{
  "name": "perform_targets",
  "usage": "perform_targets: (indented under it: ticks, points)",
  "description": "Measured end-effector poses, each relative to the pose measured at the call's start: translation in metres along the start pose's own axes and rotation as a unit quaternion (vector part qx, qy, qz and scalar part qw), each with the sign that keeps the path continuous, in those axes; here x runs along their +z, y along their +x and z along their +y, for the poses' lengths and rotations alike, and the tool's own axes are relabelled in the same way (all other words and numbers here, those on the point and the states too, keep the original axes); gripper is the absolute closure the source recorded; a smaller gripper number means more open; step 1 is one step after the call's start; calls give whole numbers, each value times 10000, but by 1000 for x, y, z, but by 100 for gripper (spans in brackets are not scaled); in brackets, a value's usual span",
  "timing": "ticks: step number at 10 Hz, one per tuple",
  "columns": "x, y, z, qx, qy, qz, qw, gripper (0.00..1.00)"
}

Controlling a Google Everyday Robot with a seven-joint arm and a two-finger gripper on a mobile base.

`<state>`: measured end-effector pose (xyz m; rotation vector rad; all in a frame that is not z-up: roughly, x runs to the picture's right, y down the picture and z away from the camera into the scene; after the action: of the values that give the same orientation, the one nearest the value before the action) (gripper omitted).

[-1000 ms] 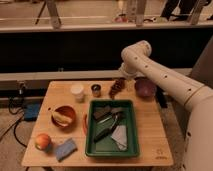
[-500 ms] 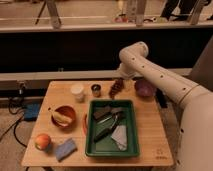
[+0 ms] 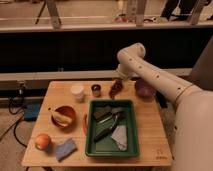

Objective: Place grapes in table surface

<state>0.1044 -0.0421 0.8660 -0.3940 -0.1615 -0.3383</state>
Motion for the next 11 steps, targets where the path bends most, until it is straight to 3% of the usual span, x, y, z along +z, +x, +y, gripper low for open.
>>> perform_targets:
  ticks: [11]
  points:
    - [56,-6,-4,16,-209,-230,9995,20]
